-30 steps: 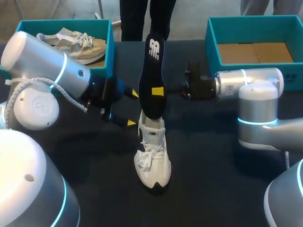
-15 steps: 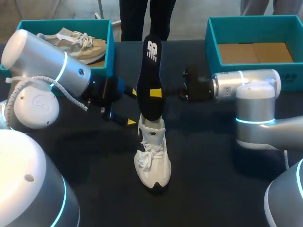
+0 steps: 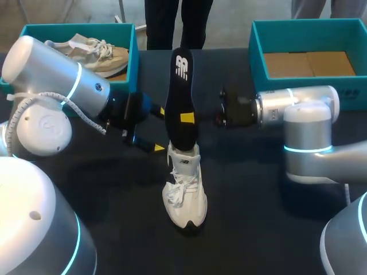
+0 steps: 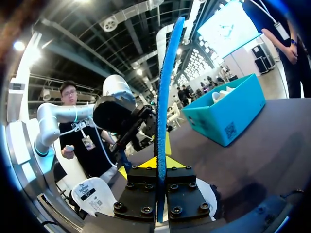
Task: Take the shoe out of the shoebox, open the shoe tongue, remove and reinsert the insole, then place the shoe into the shoebox
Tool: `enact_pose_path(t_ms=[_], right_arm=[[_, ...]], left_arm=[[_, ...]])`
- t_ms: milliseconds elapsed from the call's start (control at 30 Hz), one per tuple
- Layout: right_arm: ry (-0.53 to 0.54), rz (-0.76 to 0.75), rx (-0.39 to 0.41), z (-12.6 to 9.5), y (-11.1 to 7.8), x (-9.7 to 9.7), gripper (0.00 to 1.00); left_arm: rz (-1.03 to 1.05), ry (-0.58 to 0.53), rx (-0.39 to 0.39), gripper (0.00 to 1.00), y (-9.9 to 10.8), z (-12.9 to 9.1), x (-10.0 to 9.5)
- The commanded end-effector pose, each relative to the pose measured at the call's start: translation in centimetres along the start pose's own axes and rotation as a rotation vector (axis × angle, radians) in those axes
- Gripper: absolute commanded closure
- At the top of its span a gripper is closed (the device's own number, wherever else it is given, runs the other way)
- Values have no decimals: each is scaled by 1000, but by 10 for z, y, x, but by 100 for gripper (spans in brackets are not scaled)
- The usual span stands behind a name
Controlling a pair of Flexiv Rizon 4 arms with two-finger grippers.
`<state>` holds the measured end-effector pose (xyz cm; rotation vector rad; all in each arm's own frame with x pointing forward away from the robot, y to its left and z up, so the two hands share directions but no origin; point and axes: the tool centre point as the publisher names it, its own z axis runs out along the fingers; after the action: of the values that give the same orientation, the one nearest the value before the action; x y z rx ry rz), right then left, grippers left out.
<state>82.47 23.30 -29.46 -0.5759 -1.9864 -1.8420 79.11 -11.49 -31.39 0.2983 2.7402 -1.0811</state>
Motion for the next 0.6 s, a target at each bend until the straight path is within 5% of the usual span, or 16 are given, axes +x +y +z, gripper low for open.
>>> enact_pose_path(t_ms=[33,600], right_arm=[[-11,1,-6,1,-6,3,100],[-9,17,3,5,-26,1,100]], left_arm=[[0,1,-5,0,-1,0,0],[0,1,-5,0,-1,0,0]])
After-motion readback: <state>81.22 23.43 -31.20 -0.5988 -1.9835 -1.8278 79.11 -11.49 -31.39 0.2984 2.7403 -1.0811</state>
